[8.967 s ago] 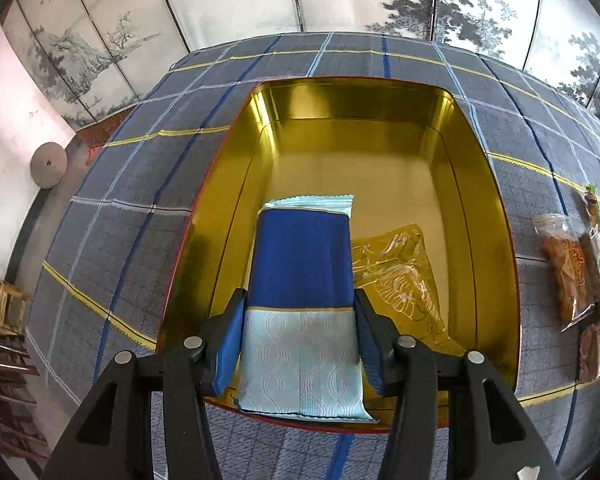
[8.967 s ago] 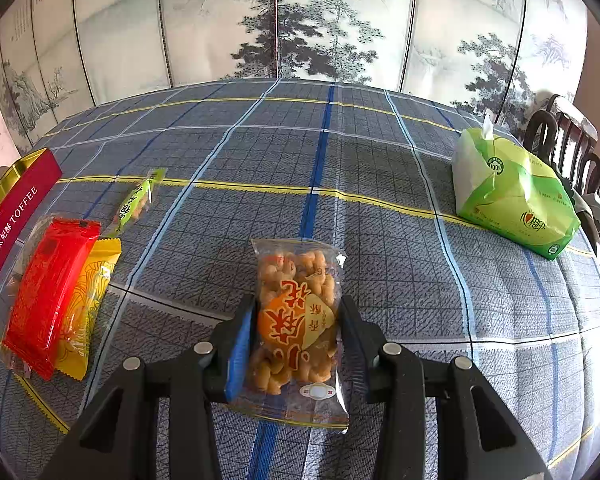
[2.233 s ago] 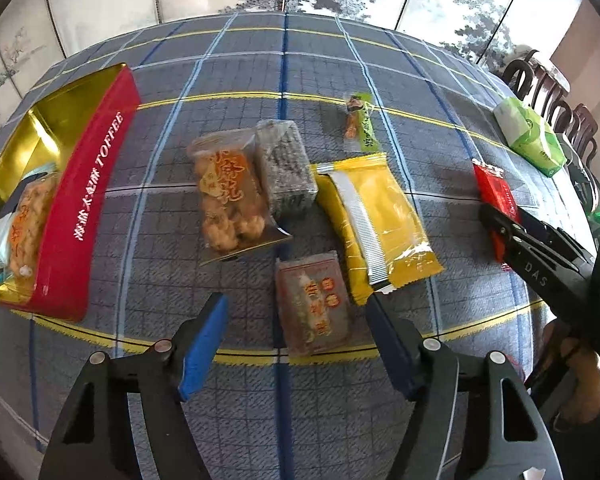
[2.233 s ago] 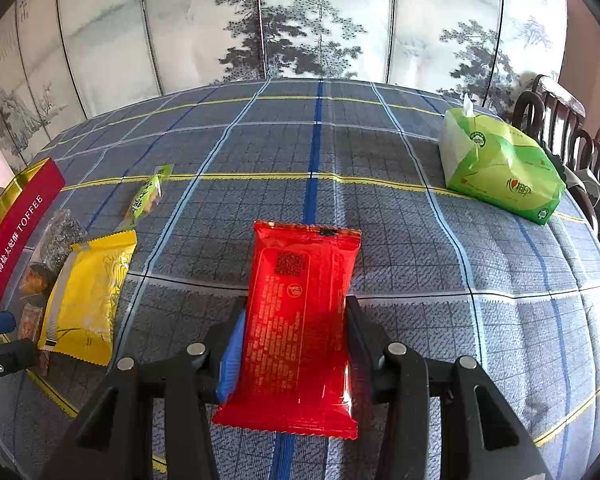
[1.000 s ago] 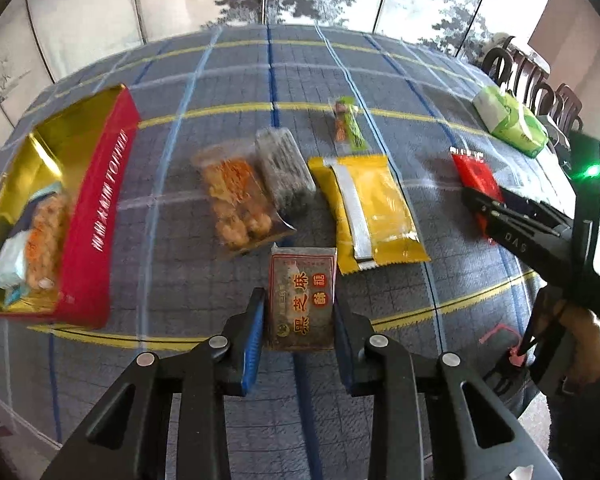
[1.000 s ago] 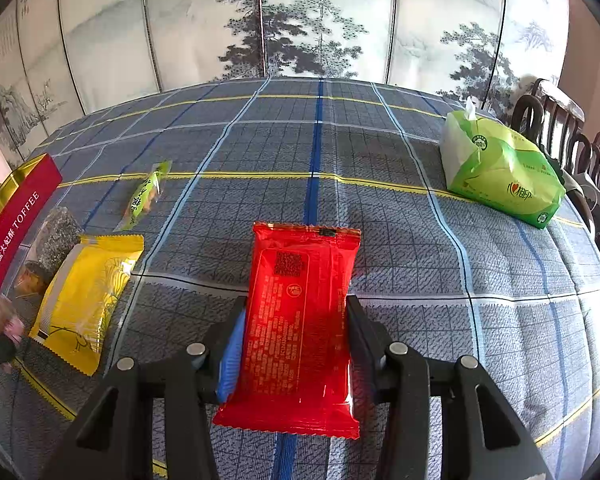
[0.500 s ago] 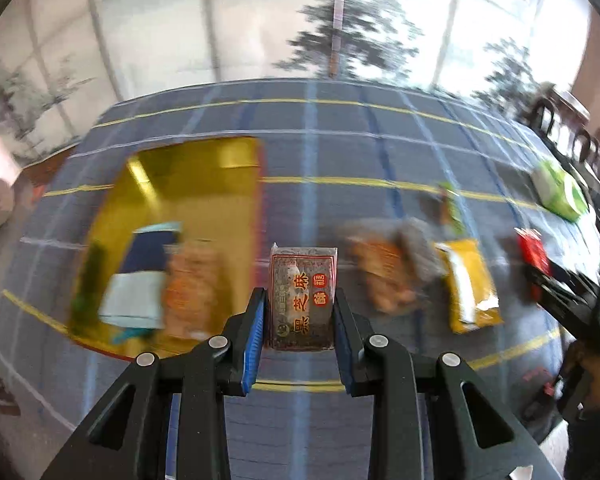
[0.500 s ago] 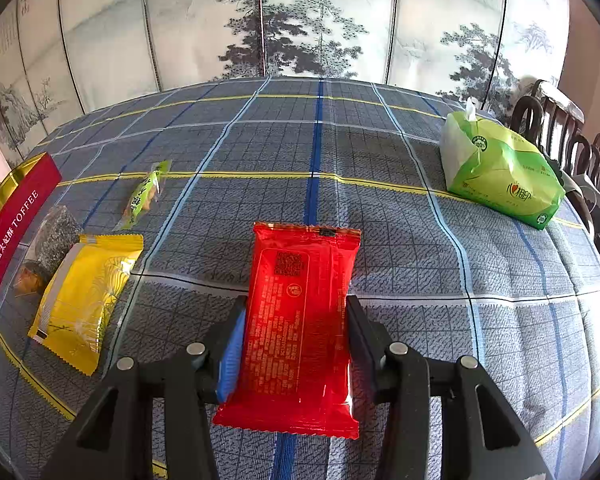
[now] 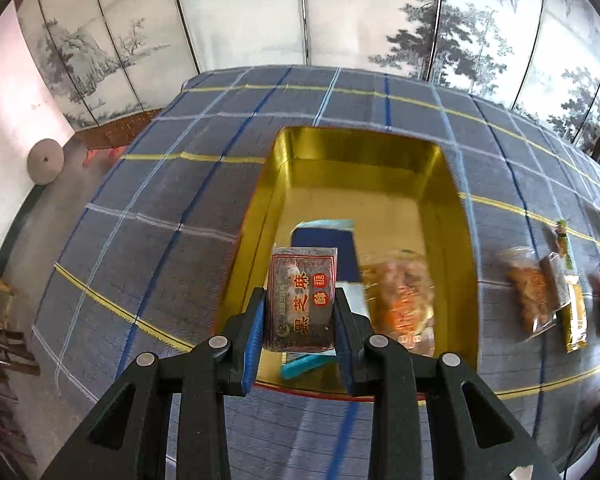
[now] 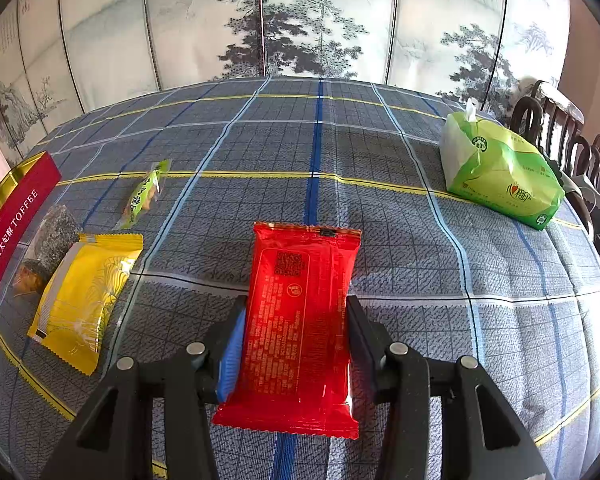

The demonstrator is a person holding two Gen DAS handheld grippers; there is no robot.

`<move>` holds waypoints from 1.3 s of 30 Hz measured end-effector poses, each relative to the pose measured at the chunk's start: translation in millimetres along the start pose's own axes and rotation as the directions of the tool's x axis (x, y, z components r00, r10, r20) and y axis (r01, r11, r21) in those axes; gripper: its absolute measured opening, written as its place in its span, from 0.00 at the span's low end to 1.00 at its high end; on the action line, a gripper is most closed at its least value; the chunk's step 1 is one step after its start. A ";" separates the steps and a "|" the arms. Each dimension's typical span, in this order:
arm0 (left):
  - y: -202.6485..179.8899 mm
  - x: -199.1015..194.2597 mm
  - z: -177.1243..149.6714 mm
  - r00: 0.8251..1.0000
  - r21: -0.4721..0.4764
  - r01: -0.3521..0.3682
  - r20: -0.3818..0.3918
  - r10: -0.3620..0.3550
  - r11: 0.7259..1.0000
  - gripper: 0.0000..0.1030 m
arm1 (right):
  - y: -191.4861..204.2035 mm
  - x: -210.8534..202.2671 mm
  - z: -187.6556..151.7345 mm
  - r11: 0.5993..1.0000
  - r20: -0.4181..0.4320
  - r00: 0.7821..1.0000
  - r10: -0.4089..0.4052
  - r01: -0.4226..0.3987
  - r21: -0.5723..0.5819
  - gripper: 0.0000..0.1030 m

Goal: Organize snacks
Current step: 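Lower the brown box into the gold tin and open the left gripper, then carry the red snack with the right gripper into the tin and release it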

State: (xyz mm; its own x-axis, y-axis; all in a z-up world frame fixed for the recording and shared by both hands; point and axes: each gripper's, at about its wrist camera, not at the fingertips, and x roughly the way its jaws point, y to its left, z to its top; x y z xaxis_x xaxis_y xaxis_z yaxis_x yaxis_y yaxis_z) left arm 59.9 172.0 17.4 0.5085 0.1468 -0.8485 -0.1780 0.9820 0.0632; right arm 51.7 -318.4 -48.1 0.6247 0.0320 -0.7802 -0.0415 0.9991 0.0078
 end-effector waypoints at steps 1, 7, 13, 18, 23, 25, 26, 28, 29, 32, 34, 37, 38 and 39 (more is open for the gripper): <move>3.2 3.0 -1.0 1.000 0.000 0.004 -0.007 -0.004 1.000 0.27 | 0.3 0.1 0.0 1.000 0.000 1.000 -0.001 0.001 -0.001 0.46; 9.6 13.1 -4.6 1.000 0.013 0.011 -0.018 -0.011 1.000 0.27 | 0.4 -0.3 0.2 1.000 0.000 1.000 -0.002 0.002 -0.002 0.47; 13.2 16.7 -3.7 1.000 0.025 0.012 -0.016 -0.011 1.000 0.27 | 0.2 -0.5 0.2 1.000 0.000 1.000 -0.003 0.003 -0.003 0.47; 14.7 18.4 -4.6 1.000 0.036 0.003 -0.016 -0.003 0.999 0.30 | 0.0 -0.6 0.1 1.000 0.000 1.000 -0.003 0.003 -0.003 0.47; 16.2 19.7 -5.9 1.000 0.033 -0.001 -0.022 0.001 0.999 0.30 | -0.1 -0.6 0.1 1.000 0.000 1.000 -0.004 0.004 -0.004 0.47; 16.2 19.7 -5.7 1.000 0.036 -0.005 -0.022 0.006 0.999 0.30 | 0.1 -0.5 0.5 1.000 0.000 1.000 -0.005 0.005 -0.004 0.47; 16.4 19.5 -6.1 1.000 0.038 -0.008 -0.021 0.009 0.999 0.30 | -0.1 -0.4 0.5 1.000 0.000 1.000 -0.005 0.005 -0.004 0.47; 17.3 18.7 -7.1 1.000 0.038 -0.014 -0.019 0.015 0.999 0.30 | 0.8 -0.3 0.5 1.000 0.000 1.000 -0.005 0.005 -0.004 0.47; 17.3 17.5 -7.5 1.000 0.038 -0.014 -0.015 0.015 0.999 0.31 | 0.9 -0.3 0.5 1.000 0.000 1.000 -0.005 0.005 -0.004 0.47; 17.6 13.4 -9.6 1.000 0.032 -0.018 -0.008 0.018 0.999 0.35 | 0.0 -1.4 0.4 1.000 0.001 1.000 -0.008 0.008 -0.004 0.45; 17.2 9.1 -11.4 1.000 0.031 -0.022 0.000 0.022 0.999 0.40 | -0.1 -1.6 0.1 1.000 0.001 1.000 -0.008 0.008 -0.004 0.45; 15.5 3.0 -13.5 0.999 0.031 -0.031 0.014 0.031 0.999 0.49 | -0.5 -1.7 0.2 1.000 0.001 1.000 -0.010 0.010 -0.005 0.45; 14.6 1.0 -14.6 0.999 0.033 -0.032 0.018 0.032 0.999 0.51 | -1.2 -1.8 0.2 1.000 0.001 1.000 -0.009 0.009 -0.001 0.45; 13.8 -0.7 -15.4 0.999 0.035 -0.033 0.020 0.032 0.999 0.55 | -0.7 -1.9 -0.2 1.000 0.001 1.000 -0.011 0.011 0.002 0.45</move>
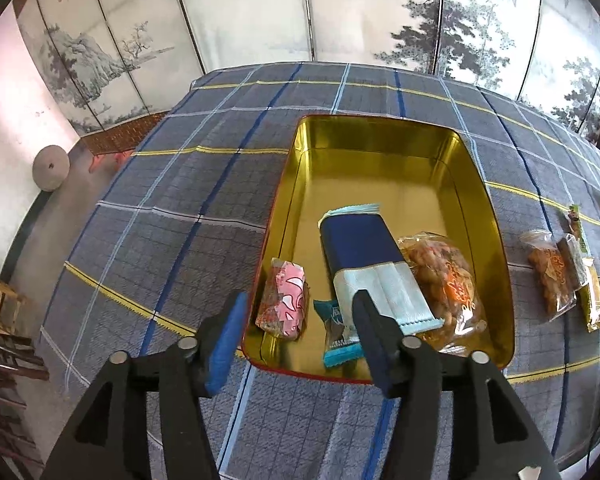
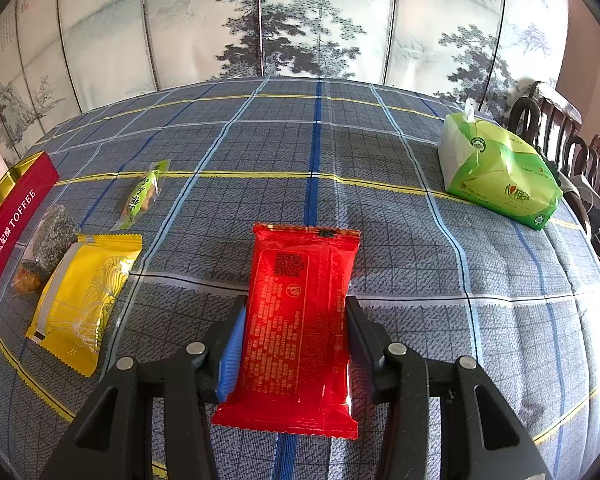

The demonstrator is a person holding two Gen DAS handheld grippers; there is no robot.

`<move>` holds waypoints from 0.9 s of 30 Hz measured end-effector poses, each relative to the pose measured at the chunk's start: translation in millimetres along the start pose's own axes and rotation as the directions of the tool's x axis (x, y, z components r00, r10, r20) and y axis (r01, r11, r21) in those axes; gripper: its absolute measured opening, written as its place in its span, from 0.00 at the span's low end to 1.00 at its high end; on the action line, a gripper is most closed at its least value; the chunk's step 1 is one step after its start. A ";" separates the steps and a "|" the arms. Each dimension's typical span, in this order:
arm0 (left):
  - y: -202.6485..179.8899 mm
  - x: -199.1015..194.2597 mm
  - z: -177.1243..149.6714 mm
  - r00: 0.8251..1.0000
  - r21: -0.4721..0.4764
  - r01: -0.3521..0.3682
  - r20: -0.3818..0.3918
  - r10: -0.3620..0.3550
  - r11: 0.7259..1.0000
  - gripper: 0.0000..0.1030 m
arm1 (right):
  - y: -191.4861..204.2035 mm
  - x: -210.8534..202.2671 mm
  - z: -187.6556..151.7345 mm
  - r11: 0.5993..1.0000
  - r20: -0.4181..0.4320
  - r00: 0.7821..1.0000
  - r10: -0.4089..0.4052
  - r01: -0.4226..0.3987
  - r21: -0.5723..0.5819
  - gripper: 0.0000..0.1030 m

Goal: Organize snacks
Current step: 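Carry the red snack with the right gripper into the tin and release it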

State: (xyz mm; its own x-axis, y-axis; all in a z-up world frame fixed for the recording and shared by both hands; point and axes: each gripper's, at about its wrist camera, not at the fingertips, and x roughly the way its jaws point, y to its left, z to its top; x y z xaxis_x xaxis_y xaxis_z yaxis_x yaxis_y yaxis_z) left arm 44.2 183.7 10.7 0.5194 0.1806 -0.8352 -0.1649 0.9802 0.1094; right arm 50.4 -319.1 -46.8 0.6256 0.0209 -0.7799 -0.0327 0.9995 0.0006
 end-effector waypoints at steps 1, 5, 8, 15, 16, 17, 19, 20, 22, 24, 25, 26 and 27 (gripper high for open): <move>-0.8 -1.6 -0.8 1.000 0.003 -0.001 0.001 0.001 1.000 0.58 | -0.5 0.1 0.3 1.000 0.000 1.000 -0.003 0.003 0.003 0.45; -5.5 -8.5 -5.0 1.000 0.010 -0.010 0.015 0.010 1.000 0.68 | -1.0 -0.7 1.1 1.000 -0.007 1.000 -0.018 0.018 0.019 0.45; -6.7 -11.5 -6.9 1.000 0.002 -0.006 0.017 0.006 1.000 0.74 | 0.5 -0.3 3.0 0.999 -0.019 0.999 -0.031 0.031 0.028 0.45; -7.2 -15.3 -9.1 1.000 -0.006 -0.011 0.023 0.011 1.000 0.80 | 5.9 -3.1 7.3 0.996 -0.040 0.997 -0.073 0.075 0.047 0.45; -6.9 -16.7 -10.0 1.000 -0.007 -0.014 0.027 0.014 1.000 0.80 | 10.7 -4.9 8.5 0.996 -0.035 0.996 -0.076 0.078 0.049 0.45; -6.4 -17.6 -10.6 0.999 -0.008 -0.014 0.028 0.015 1.000 0.81 | 12.3 -7.1 9.9 0.996 -0.028 0.996 -0.081 0.083 0.046 0.45; -5.3 -19.6 -12.2 0.999 -0.012 -0.012 0.031 0.013 1.000 0.82 | 17.1 -12.3 14.4 0.995 -0.013 0.996 -0.092 0.092 0.040 0.45; -4.8 -20.3 -12.6 0.999 -0.014 -0.013 0.033 0.013 1.000 0.83 | 19.3 -15.9 16.8 0.996 -0.006 0.997 -0.082 0.082 0.043 0.45; -4.1 -21.5 -13.4 0.999 -0.014 -0.016 0.035 0.016 1.000 0.83 | 26.5 -22.5 21.5 0.997 0.007 0.997 -0.071 0.071 0.035 0.45; -2.2 -22.4 -13.8 0.999 -0.019 -0.012 0.038 0.012 1.000 0.85 | 36.6 -28.3 26.7 0.999 0.017 0.999 -0.046 0.045 0.028 0.45; -2.2 -22.9 -14.4 0.999 -0.020 -0.010 0.039 0.011 1.000 0.85 | 43.0 -31.5 29.1 0.999 0.025 0.999 -0.029 0.028 0.027 0.45; -1.8 -23.2 -14.9 0.999 -0.021 -0.010 0.038 0.011 1.000 0.86 | 50.0 -34.2 31.6 1.000 0.029 0.999 -0.017 0.016 0.022 0.45; -1.1 -23.7 -15.6 0.999 -0.021 -0.010 0.038 0.011 1.000 0.86 | 58.0 -35.9 34.3 1.000 0.032 1.000 0.000 0.000 0.015 0.45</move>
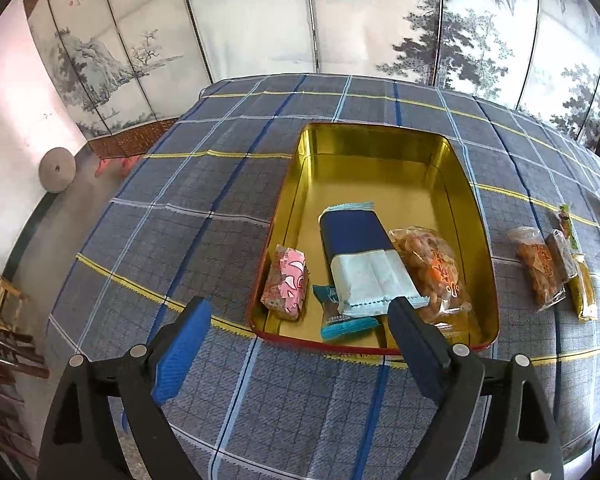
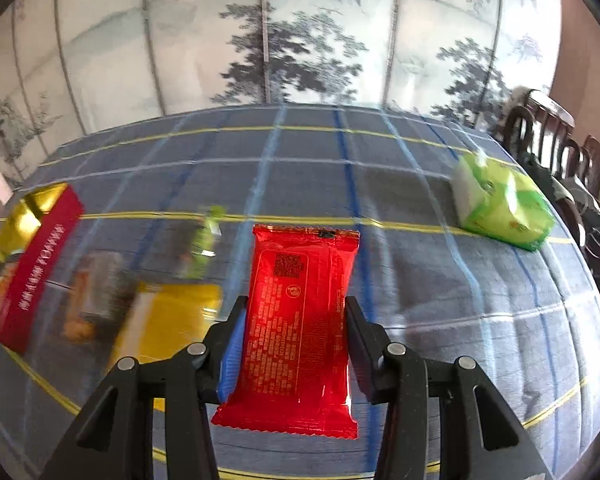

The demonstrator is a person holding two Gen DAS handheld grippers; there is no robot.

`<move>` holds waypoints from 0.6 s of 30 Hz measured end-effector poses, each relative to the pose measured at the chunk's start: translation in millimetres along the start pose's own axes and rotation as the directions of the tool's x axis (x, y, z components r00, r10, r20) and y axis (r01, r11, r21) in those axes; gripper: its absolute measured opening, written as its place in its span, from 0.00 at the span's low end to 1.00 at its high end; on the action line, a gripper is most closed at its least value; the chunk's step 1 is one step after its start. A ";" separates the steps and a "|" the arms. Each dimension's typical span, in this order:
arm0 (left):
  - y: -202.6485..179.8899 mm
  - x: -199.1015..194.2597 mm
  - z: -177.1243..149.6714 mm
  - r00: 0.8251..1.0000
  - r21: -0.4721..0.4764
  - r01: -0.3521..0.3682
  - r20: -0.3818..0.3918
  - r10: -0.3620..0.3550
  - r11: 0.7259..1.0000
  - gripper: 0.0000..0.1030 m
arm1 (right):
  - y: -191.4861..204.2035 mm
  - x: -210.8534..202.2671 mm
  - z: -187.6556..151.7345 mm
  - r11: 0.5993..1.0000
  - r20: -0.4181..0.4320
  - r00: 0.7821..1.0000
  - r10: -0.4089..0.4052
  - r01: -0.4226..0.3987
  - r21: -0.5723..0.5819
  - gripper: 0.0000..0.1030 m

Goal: Organize snacks
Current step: 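Carry the red snack with the right gripper into the tin and release it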

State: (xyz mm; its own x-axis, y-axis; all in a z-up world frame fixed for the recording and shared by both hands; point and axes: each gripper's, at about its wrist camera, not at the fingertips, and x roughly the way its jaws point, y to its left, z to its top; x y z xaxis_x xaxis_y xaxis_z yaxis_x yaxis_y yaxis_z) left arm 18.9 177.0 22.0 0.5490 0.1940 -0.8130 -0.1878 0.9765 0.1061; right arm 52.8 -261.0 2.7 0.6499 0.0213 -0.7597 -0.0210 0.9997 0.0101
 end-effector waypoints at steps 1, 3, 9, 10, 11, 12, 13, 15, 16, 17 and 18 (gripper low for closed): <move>0.5 -0.1 -0.6 1.000 0.000 0.001 -0.001 -0.001 1.000 0.86 | 7.9 -1.5 1.7 1.000 0.002 1.000 0.017 -0.017 -0.005 0.45; 2.2 0.6 -1.5 1.000 -0.004 -0.002 -0.004 0.002 1.000 0.86 | 22.4 -4.0 4.2 0.999 0.002 0.999 0.049 -0.049 -0.016 0.45; 13.1 -1.8 -6.8 1.000 -0.030 -0.010 -0.005 0.010 0.999 0.87 | 73.7 -9.5 7.1 0.985 -0.007 0.988 0.156 -0.156 -0.069 0.45; 15.2 -2.0 -7.6 1.000 -0.035 -0.012 -0.006 0.012 0.999 0.87 | 81.4 -9.8 6.8 0.982 -0.010 0.985 0.170 -0.170 -0.078 0.45; 17.2 -1.8 -8.6 1.000 -0.040 -0.015 -0.008 0.015 0.999 0.87 | 90.4 -10.5 7.0 0.979 -0.014 0.983 0.185 -0.185 -0.089 0.45; 20.5 -1.7 -9.7 1.000 -0.050 -0.019 -0.010 0.018 0.999 0.87 | 98.2 -11.4 6.9 0.975 -0.016 0.981 0.195 -0.196 -0.101 0.45; 22.5 -1.7 -10.5 1.000 -0.056 -0.019 -0.011 0.019 0.998 0.88 | 108.5 -12.5 7.3 0.970 -0.019 0.977 0.211 -0.212 -0.118 0.45; 28.1 -1.7 -12.7 1.000 -0.079 -0.027 -0.015 0.026 0.997 0.88 | 126.9 -15.2 7.8 0.961 -0.023 0.972 0.235 -0.236 -0.142 0.45; 31.3 -2.2 -14.3 0.999 -0.091 -0.031 -0.012 0.030 0.995 0.88 | 134.1 -16.4 8.0 0.957 -0.025 0.969 0.247 -0.248 -0.149 0.45; 34.5 -2.4 -16.0 0.999 -0.100 -0.034 -0.012 0.033 0.994 0.88 | 142.0 -18.0 7.1 0.952 -0.028 0.965 0.260 -0.261 -0.158 0.45; 36.5 -2.3 -16.9 0.999 -0.106 -0.038 -0.015 0.037 0.994 0.88 | 150.1 -19.4 7.6 0.948 -0.029 0.962 0.270 -0.271 -0.168 0.45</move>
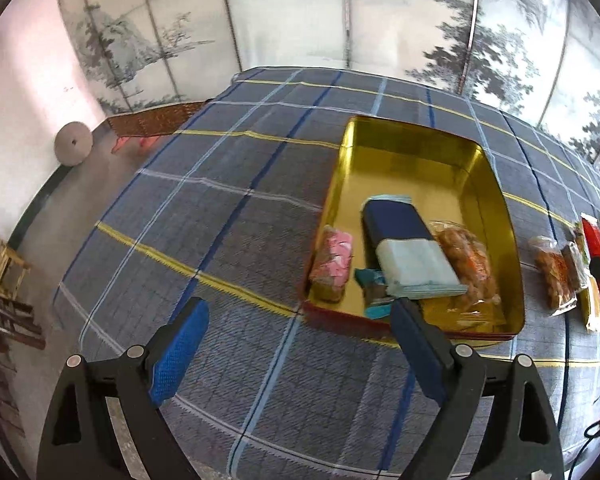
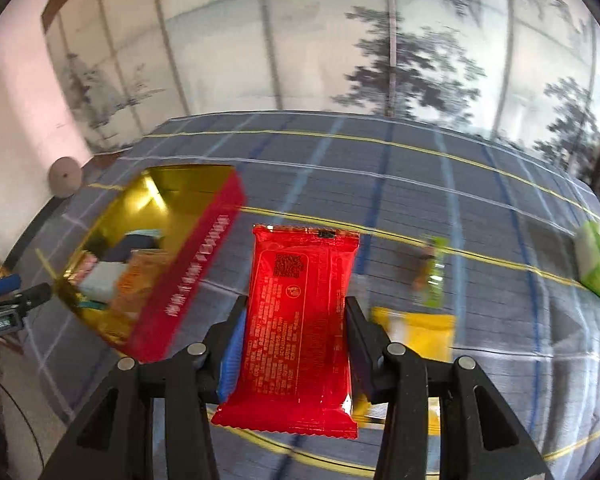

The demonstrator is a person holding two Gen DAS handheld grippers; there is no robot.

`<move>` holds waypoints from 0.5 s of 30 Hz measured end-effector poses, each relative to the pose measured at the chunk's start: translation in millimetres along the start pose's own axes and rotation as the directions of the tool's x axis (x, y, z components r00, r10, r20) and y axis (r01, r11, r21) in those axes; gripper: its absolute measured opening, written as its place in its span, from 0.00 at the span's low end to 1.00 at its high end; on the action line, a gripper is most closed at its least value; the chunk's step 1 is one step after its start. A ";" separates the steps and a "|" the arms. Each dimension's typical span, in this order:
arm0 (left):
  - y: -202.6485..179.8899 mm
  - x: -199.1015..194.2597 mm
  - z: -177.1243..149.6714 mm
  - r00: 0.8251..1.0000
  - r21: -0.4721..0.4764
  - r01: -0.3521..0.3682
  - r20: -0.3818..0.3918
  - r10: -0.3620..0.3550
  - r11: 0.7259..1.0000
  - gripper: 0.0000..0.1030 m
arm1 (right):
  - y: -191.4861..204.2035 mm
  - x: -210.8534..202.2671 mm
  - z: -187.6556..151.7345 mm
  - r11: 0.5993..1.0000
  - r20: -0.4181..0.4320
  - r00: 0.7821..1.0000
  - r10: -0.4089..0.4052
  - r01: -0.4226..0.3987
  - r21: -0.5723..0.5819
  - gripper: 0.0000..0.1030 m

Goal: Organize snacks
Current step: 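Carry the red snack with the right gripper into the tin and release it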

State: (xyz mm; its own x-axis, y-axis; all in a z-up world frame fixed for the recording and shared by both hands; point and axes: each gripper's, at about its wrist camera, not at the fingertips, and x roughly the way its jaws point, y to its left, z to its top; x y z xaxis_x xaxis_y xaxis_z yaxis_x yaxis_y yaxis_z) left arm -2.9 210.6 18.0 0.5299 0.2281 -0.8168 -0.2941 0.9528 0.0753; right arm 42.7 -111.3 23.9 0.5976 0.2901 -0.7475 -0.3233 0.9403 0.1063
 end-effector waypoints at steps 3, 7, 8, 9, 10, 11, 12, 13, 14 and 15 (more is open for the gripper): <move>10.0 -0.1 -3.2 1.000 -0.022 -0.016 -0.004 0.016 1.000 0.88 | 22.8 2.3 5.0 0.999 0.000 1.000 0.028 -0.028 -0.031 0.45; 24.7 1.1 -6.5 0.999 -0.061 -0.030 -0.014 0.030 0.998 0.88 | 51.8 6.2 10.2 0.996 -0.002 0.998 0.062 -0.062 -0.068 0.45; 27.7 1.4 -7.1 0.999 -0.069 -0.033 -0.015 0.032 0.997 0.88 | 58.5 7.0 10.7 0.995 -0.005 0.998 0.069 -0.069 -0.078 0.45; 32.3 1.3 -7.9 0.999 -0.081 -0.036 -0.017 0.034 0.996 0.88 | 65.2 8.5 11.7 0.993 -0.009 0.997 0.078 -0.078 -0.091 0.45; 36.3 1.3 -8.7 0.999 -0.091 -0.040 -0.018 0.038 0.995 0.88 | 72.1 10.1 12.8 0.991 -0.012 0.996 0.085 -0.086 -0.102 0.45; 40.7 1.0 -10.0 0.999 -0.103 -0.045 -0.020 0.043 0.994 0.88 | 77.3 11.7 13.5 0.990 -0.014 0.996 0.092 -0.093 -0.111 0.45; 44.1 0.6 -10.8 0.999 -0.110 -0.046 -0.020 0.044 0.993 0.88 | 83.5 13.2 14.5 0.987 -0.018 0.995 0.101 -0.102 -0.123 0.45; 47.4 0.5 -11.6 0.999 -0.117 -0.047 -0.023 0.045 0.992 0.88 | 90.2 14.6 15.5 0.985 -0.018 0.994 0.107 -0.109 -0.135 0.45; 50.2 0.4 -12.2 0.999 -0.121 -0.049 -0.025 0.046 0.991 0.88 | 96.1 15.9 16.4 0.983 -0.019 0.993 0.113 -0.114 -0.144 0.45; 54.0 -0.3 -13.4 0.998 -0.127 -0.055 -0.026 0.052 0.990 0.88 | 100.7 16.8 17.3 0.981 -0.021 0.993 0.119 -0.121 -0.151 0.45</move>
State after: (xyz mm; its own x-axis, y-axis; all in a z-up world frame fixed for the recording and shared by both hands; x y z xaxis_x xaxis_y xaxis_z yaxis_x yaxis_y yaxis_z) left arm -29.6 259.3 14.7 0.4929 0.2722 -0.8264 -0.4215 0.9056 0.0470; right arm 33.0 -8.7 33.4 0.5392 0.3965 -0.7430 -0.5001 0.8606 0.0963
